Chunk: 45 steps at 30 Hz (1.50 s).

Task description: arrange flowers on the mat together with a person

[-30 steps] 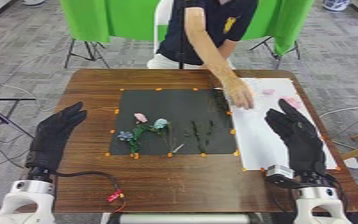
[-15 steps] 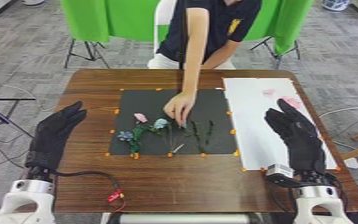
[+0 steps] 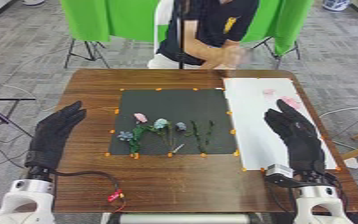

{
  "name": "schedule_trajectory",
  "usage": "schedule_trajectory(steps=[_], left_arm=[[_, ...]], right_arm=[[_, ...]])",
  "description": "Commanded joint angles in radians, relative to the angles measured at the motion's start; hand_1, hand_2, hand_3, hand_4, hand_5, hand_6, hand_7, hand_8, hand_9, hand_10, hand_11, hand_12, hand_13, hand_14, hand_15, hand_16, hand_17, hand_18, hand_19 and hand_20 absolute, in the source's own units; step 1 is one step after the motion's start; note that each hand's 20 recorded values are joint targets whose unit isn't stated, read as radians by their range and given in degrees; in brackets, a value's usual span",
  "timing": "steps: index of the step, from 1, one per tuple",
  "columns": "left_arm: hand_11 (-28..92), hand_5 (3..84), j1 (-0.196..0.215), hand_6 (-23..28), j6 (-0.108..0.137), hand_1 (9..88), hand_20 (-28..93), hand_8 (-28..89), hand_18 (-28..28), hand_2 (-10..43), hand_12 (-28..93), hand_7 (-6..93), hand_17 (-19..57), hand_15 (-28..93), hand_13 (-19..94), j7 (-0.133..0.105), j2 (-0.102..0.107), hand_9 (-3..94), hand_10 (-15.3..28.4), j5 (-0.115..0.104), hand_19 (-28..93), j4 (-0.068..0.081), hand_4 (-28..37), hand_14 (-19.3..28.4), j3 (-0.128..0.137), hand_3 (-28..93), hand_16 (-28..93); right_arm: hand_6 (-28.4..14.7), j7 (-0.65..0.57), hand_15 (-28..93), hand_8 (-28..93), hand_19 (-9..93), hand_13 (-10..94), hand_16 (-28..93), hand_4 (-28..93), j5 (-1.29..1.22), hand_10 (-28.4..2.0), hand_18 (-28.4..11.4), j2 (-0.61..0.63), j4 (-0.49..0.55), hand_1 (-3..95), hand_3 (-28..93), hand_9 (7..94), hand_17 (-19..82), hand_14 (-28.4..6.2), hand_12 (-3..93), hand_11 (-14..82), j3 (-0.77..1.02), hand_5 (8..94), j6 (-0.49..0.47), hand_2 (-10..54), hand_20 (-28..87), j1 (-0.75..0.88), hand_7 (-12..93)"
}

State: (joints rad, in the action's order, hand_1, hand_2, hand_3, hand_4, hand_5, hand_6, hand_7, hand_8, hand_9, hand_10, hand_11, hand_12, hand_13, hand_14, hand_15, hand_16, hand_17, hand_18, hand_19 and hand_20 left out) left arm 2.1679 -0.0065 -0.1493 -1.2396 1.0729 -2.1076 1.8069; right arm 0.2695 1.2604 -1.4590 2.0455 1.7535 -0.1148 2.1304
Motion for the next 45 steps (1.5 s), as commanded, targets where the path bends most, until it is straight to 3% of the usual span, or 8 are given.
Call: schedule_trajectory(steps=[1,8,13,15,18,27,35,45], left_arm=[[13,46.1,0.005,6.9,-0.016,23.7,13,-5,10.8,5.6,12,5.8,3.0,7,30,0.015,-0.020,43.1,14.8,0.001,5,0.007,-23.2,15.8,0.007,62,2],[13,46.0,0.008,6.8,-0.016,23.6,13,-5,10.8,5.6,12,5.8,3.0,7,30,0.015,-0.020,43.2,14.8,0.001,5,0.004,-23.1,15.9,0.011,62,2],[13,45.9,0.015,6.8,-0.005,23.6,13,-5,10.9,5.6,12,5.7,2.9,7,29,0.014,-0.012,43.0,14.8,-0.006,5,-0.001,-23.2,15.8,0.012,62,2],[13,45.9,0.014,6.8,-0.009,23.6,13,-5,10.9,5.6,12,5.7,2.9,7,29,0.017,-0.011,43.0,14.8,-0.005,5,0.000,-23.2,15.8,0.011,62,3],[13,46.0,0.017,6.8,0.002,23.6,13,-4,11.0,5.7,12,5.8,2.8,7,29,0.013,-0.005,43.0,14.8,-0.009,5,-0.002,-23.2,15.8,0.009,62,3],[13,46.0,0.025,6.9,0.005,23.5,13,-5,11.0,5.5,12,5.9,2.8,7,30,0.020,-0.005,43.0,14.7,-0.008,5,-0.010,-23.4,15.8,0.010,63,3],[13,46.1,0.027,6.8,0.012,23.4,13,-5,11.0,5.5,12,5.9,2.7,7,30,0.018,-0.004,43.3,14.9,-0.009,5,-0.013,-23.7,15.8,0.016,63,3],[13,46.2,0.025,6.8,0.013,23.4,13,-5,11.0,5.5,12,5.9,2.6,7,30,0.018,-0.003,43.3,14.8,-0.011,5,-0.012,-23.8,15.8,0.010,63,3]], right_arm=[[-2.0,0.007,11,-10,3,35,14,-17,0.014,-15.2,-12.5,0.000,0.004,15.3,80,46.3,21,-13.4,12.4,5.6,-0.002,42.6,0.005,-6.2,29,0.010,11],[-2.3,0.008,12,-9,7,37,15,-17,0.087,-15.5,-13.0,0.069,0.001,17.0,80,46.8,24,-13.6,13.7,5.8,0.023,42.9,0.047,-8.7,32,-0.042,11],[-3.3,-0.092,14,-9,26,47,18,-17,0.300,-16.1,-13.9,0.189,0.010,21.2,77,49.0,31,-14.1,14.4,6.1,0.025,45.2,0.234,-9.5,41,-0.149,11],[-4.0,-0.237,16,-9,37,52,20,-17,0.483,-17.2,-14.9,0.245,0.027,23.1,75,50.4,34,-14.6,14.9,6.4,0.024,45.9,0.273,-9.5,42,-0.206,11],[-5.3,-0.472,24,-8,49,59,21,-17,0.775,-19.2,-16.2,0.312,0.031,24.7,70,52.5,39,-15.4,15.2,6.9,0.039,47.1,0.097,-9.5,42,-0.323,10],[-4.7,-0.643,38,-7,75,82,23,-17,1.150,-19.4,-11.8,0.466,-0.208,29.2,61,69.3,60,-10.0,14.8,10.6,-0.122,52.9,-0.177,-9.5,33,-0.649,8],[-2.4,-0.643,39,-8,85,94,25,-19,1.305,-16.1,-6.0,0.489,-0.408,33.0,60,81.4,71,-5.3,14.8,13.7,-0.248,55.6,-0.266,-9.5,22,-0.807,9],[-0.8,-0.656,48,-9,91,94,21,-20,1.326,-14.7,-6.1,0.422,-0.608,33.3,58,87.3,73,-3.7,15.7,16.9,-0.276,61.1,-0.266,-9.5,19,-0.903,12]])
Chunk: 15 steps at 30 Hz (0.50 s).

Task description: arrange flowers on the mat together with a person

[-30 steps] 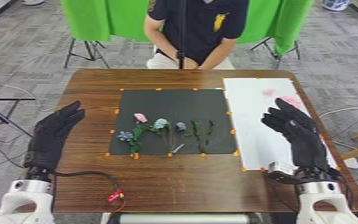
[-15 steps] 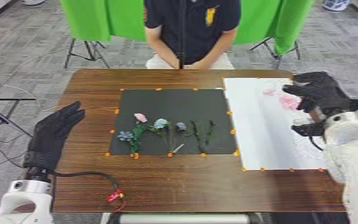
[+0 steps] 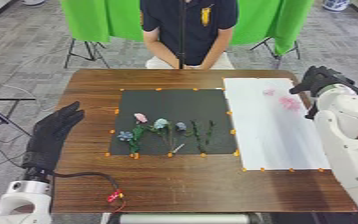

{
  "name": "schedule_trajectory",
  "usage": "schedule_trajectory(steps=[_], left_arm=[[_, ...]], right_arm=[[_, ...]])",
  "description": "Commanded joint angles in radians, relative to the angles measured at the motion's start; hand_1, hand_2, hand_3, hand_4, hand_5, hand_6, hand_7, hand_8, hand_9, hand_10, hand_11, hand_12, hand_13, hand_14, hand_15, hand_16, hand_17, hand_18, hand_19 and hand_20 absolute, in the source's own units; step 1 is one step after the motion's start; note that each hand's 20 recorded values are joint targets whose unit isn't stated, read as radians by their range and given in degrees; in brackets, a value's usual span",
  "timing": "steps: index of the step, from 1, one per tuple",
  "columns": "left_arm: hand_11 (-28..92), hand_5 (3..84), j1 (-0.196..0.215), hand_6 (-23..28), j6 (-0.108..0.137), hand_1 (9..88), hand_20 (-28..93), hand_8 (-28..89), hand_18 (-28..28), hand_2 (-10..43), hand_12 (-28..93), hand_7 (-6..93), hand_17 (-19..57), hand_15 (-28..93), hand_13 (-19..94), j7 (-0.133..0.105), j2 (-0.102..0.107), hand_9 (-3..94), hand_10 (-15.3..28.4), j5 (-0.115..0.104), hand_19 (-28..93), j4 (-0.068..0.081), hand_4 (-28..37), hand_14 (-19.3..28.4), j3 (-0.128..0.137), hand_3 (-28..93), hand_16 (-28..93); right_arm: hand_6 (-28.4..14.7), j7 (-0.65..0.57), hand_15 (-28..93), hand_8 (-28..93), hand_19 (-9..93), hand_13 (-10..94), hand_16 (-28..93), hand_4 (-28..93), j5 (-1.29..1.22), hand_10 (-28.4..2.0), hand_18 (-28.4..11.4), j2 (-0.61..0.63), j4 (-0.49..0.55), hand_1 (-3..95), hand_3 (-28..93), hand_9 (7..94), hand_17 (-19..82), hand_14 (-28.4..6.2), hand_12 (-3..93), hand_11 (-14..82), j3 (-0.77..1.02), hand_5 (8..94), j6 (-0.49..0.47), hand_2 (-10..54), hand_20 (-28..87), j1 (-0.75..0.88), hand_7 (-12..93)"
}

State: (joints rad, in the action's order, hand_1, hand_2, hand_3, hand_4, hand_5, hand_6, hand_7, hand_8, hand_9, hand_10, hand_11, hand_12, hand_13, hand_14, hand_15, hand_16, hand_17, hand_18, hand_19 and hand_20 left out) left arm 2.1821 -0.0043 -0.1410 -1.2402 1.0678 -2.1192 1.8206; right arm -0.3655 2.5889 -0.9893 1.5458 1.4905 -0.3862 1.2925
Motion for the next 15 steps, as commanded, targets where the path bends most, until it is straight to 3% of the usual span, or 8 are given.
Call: schedule_trajectory(steps=[1,15], left_arm=[[13,46.2,0.011,6.8,0.010,23.4,13,-5,11.1,5.5,12,5.9,2.6,7,30,0.012,-0.003,43.3,14.8,-0.006,5,-0.001,-23.8,15.8,-0.004,63,3],[13,46.2,0.004,6.7,0.003,23.5,13,-5,11.1,5.6,12,5.9,2.6,7,30,0.022,0.002,43.4,14.8,-0.009,5,0.005,-23.8,15.9,-0.008,62,3]], right_arm=[[-0.8,-0.021,49,-9,91,94,21,-20,0.009,-14.6,-6.1,-0.054,-0.121,33.2,58,87.6,73,-3.7,15.8,17.1,-0.014,61.3,0.005,-9.5,19,-0.069,12],[-1.2,-0.023,53,-10,93,94,18,-21,0.033,-13.8,-6.2,-0.111,-0.158,33.7,59,89.7,74,-3.3,16.6,18.5,-0.004,64.0,-0.034,-9.5,17,-0.024,13]])
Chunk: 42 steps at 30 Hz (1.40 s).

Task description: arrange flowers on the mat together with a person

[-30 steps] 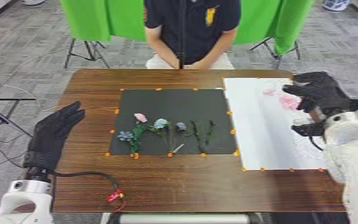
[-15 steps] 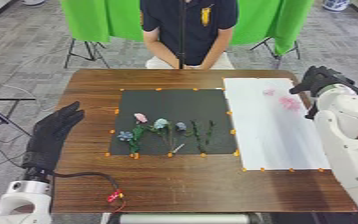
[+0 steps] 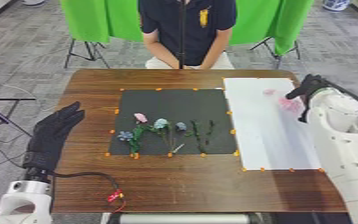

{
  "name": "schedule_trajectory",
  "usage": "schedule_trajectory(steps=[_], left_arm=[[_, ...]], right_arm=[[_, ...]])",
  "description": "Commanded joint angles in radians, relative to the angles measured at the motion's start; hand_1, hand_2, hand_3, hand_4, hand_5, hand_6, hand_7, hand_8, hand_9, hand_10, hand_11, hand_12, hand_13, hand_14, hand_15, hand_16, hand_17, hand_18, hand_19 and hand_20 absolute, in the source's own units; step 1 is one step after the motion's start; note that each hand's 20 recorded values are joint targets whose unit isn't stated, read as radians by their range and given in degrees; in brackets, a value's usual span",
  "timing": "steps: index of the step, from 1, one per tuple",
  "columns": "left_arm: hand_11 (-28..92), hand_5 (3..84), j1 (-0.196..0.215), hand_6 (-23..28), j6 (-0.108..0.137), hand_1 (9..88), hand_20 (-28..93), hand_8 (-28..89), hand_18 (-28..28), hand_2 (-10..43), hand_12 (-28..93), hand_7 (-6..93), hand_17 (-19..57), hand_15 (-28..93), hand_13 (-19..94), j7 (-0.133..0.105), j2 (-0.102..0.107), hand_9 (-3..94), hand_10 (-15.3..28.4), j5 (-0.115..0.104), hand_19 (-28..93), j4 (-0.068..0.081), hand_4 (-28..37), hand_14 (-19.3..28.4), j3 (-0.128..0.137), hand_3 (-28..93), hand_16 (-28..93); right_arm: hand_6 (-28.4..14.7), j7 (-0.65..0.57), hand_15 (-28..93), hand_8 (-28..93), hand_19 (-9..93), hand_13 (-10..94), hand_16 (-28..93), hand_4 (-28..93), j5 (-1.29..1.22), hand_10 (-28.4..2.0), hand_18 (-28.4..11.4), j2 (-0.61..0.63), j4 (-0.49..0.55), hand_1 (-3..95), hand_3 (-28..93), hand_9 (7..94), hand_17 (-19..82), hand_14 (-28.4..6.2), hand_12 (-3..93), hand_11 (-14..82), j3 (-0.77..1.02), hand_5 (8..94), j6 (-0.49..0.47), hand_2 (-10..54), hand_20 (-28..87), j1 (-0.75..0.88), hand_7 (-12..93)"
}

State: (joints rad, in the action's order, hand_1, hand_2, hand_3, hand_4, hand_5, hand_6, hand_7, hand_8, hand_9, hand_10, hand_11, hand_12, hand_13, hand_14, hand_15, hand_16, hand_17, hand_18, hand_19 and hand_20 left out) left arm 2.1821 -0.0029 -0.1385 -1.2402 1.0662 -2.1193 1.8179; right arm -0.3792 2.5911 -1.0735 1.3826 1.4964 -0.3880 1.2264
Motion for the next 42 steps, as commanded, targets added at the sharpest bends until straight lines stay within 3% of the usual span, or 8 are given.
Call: schedule_trajectory(steps=[1,12,14,16,18,20,21,42], left_arm=[[13,46.1,0.002,6.7,-0.004,23.4,13,-5,11.1,5.6,12,5.9,2.6,7,30,0.017,0.002,43.4,14.8,-0.007,5,0.007,-23.8,15.9,-0.006,62,3],[13,46.2,-0.001,6.8,-0.001,23.4,13,-5,11.1,5.5,12,5.8,2.6,7,30,0.017,0.003,43.5,14.9,-0.007,5,0.008,-23.8,15.9,-0.003,63,3],[13,46.2,0.003,6.8,0.002,23.4,13,-5,11.2,5.5,12,5.8,2.5,7,30,0.011,0.001,43.5,14.8,-0.009,5,0.007,-23.8,15.9,-0.003,62,3],[13,46.2,0.001,6.8,-0.001,23.4,13,-5,11.2,5.5,12,5.8,2.5,7,30,0.013,0.000,43.5,14.7,-0.008,5,0.008,-23.8,15.9,-0.004,63,3],[13,46.2,-0.004,6.9,-0.007,23.4,13,-4,11.2,5.6,12,5.8,2.5,7,30,0.016,0.001,43.5,14.8,-0.008,5,0.011,-23.8,16.0,-0.007,62,3],[13,46.2,-0.003,6.9,-0.007,23.6,13,-4,11.2,5.7,12,5.8,2.5,7,30,0.014,-0.001,43.5,14.8,-0.007,5,0.011,-23.8,16.0,-0.006,62,3],[13,46.3,-0.002,6.9,-0.005,23.6,13,-4,11.2,5.7,12,5.7,2.5,7,30,0.012,-0.001,43.5,14.9,-0.008,5,0.010,-23.7,16.0,-0.006,62,3],[13,46.3,0.015,7.1,0.003,23.8,13,-4,11.3,5.9,12,5.6,2.5,7,30,0.015,0.001,43.6,15.0,-0.013,5,0.000,-23.3,16.2,0.008,62,3]], right_arm=[[-1.2,-0.010,53,-10,93,94,18,-21,0.035,-13.8,-6.2,-0.027,0.003,34.3,59,89.8,74,-3.3,16.5,18.6,-0.016,64.0,-0.043,-9.5,17,0.043,13],[0.0,0.034,58,-4,93,94,16,-25,0.064,-10.8,-6.1,-0.043,-0.037,52.7,56,93.7,76,-2.0,17.0,24.9,-0.037,73.1,0.150,-9.5,23,0.095,15],[-0.3,0.044,60,2,93,94,16,-19,0.068,-11.1,-6.2,-0.046,-0.047,61.9,42,93.7,76,-1.7,16.5,28.1,-0.045,76.3,0.178,-9.5,24,0.095,15],[-0.3,0.050,61,4,93,94,15,29,0.071,-11.0,-6.4,-0.049,-0.049,85.8,-20,93.7,77,-1.5,16.2,31.3,-0.045,79.5,0.193,-9.5,25,0.102,15],[-0.2,0.054,62,5,93,94,15,33,0.075,-10.8,-6.6,-0.048,-0.048,88.3,-23,93.7,78,-1.5,15.6,33.6,-0.046,81.7,0.198,-9.4,26,0.108,16],[-0.4,0.060,62,6,93,94,15,-8,0.074,-10.8,-6.9,-0.044,-0.047,71.8,33,93.7,78,-1.4,15.3,35.0,-0.049,83.7,0.194,-9.5,29,0.108,16],[-0.5,0.060,63,7,93,94,15,-16,0.070,-10.7,-7.0,-0.040,-0.043,69.0,44,93.7,78,-1.3,15.3,35.6,-0.051,84.4,0.195,-9.5,29,0.108,16],[-2.2,0.026,65,9,93,94,15,-17,-0.320,-10.1,-7.3,0.136,0.385,67.0,51,93.7,78,-0.6,16.0,40.8,-0.148,86.1,0.045,-9.5,32,0.088,17]])
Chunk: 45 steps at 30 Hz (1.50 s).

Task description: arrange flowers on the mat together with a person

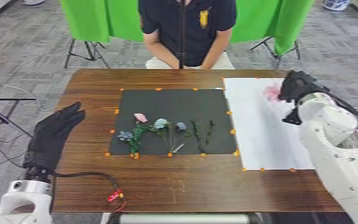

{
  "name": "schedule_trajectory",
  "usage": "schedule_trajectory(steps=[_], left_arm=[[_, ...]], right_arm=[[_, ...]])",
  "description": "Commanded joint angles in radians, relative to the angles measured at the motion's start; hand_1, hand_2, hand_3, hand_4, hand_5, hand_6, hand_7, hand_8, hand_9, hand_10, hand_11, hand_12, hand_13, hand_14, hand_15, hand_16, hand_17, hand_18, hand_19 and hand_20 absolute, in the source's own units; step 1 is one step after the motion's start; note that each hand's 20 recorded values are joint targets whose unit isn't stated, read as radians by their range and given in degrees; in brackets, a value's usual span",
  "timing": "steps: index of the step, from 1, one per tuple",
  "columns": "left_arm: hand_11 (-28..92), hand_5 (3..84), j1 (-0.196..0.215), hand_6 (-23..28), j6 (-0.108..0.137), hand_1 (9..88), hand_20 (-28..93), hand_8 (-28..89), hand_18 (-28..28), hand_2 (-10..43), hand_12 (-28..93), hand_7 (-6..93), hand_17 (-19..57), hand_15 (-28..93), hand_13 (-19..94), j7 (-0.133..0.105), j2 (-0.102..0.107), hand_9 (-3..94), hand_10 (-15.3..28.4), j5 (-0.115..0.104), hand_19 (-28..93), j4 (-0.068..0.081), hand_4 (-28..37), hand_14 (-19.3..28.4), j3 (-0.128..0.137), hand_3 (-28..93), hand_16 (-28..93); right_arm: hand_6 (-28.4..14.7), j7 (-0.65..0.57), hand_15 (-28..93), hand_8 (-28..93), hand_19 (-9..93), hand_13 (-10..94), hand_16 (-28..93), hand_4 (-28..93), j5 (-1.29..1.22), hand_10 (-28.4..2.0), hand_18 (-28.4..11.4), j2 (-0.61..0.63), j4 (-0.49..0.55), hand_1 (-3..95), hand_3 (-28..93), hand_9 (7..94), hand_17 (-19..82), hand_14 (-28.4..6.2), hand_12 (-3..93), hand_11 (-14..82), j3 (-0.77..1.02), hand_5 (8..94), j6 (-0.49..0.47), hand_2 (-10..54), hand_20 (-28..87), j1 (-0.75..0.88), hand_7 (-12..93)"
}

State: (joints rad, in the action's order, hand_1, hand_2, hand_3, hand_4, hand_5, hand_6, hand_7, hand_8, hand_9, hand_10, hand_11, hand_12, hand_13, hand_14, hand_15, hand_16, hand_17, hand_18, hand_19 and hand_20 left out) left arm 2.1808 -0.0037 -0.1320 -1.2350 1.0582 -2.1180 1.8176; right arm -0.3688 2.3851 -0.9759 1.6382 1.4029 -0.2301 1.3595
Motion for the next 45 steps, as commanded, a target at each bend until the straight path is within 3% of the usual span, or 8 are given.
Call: schedule_trajectory(steps=[1,7,16,24,36,45], left_arm=[[13,46.3,0.015,7.1,0.003,23.8,13,-4,11.3,5.8,12,5.6,2.4,7,30,0.009,-0.004,43.6,15.0,-0.004,5,-0.001,-23.3,16.2,0.008,62,3],[13,46.3,0.014,7.2,-0.004,23.8,13,-4,11.3,5.8,12,5.6,2.4,7,30,0.011,-0.006,43.6,15.0,-0.001,5,0.000,-23.2,16.2,0.008,62,3],[13,46.3,0.010,7.4,-0.017,24.0,13,-4,11.4,5.9,13,5.4,2.3,7,30,0.016,-0.008,43.8,15.4,0.002,5,0.001,-23.0,16.4,0.002,61,3],[13,46.2,0.013,7.6,-0.012,24.3,13,-4,11.5,6.1,13,5.3,2.3,7,30,0.019,-0.011,43.7,15.3,-0.001,6,0.001,-22.5,16.6,0.004,61,3],[13,45.8,0.003,7.6,-0.025,24.2,12,-4,11.7,6.2,13,5.2,2.1,7,30,0.028,-0.004,43.5,15.2,-0.002,6,0.007,-22.1,16.7,-0.001,60,3],[13,45.8,0.002,7.6,-0.022,24.2,12,-4,11.7,6.1,13,5.0,2.1,7,30,0.024,0.003,43.4,15.3,-0.006,6,0.010,-21.9,16.7,-0.005,60,3]], right_arm=[[-2.2,0.017,65,9,93,94,15,-17,-0.151,-10.1,-7.3,0.039,0.144,66.9,51,93.7,78,-0.6,16.1,41.0,-0.068,86.1,-0.144,-9.5,32,-0.059,17],[-1.9,0.091,66,9,93,94,16,-17,-0.201,-10.0,-7.3,0.032,0.170,65.9,52,93.7,78,-0.3,16.3,41.5,-0.199,86.0,-0.279,-9.5,33,-0.166,17],[-1.4,0.161,65,9,93,94,16,-18,-0.139,-9.9,-7.2,-0.031,0.119,65.0,53,93.7,78,-0.1,16.6,41.6,-0.371,85.8,-0.335,-9.5,34,-0.262,17],[-0.7,0.182,65,9,93,94,16,-18,-0.075,-10.2,-7.0,-0.075,0.057,64.1,53,93.7,78,0.0,16.7,41.3,-0.423,85.6,-0.393,-9.5,35,-0.269,17],[0.4,0.182,65,8,93,94,16,-18,-0.051,-10.7,-7.1,-0.097,0.019,61.4,55,93.7,77,-0.3,17.3,40.4,-0.419,84.6,-0.403,-9.5,37,-0.259,17],[0.4,0.192,64,6,93,94,17,-17,-0.020,-11.0,-7.0,-0.102,0.000,58.2,54,93.7,77,-0.4,17.6,39.4,-0.419,81.5,-0.410,-9.5,37,-0.257,15]])
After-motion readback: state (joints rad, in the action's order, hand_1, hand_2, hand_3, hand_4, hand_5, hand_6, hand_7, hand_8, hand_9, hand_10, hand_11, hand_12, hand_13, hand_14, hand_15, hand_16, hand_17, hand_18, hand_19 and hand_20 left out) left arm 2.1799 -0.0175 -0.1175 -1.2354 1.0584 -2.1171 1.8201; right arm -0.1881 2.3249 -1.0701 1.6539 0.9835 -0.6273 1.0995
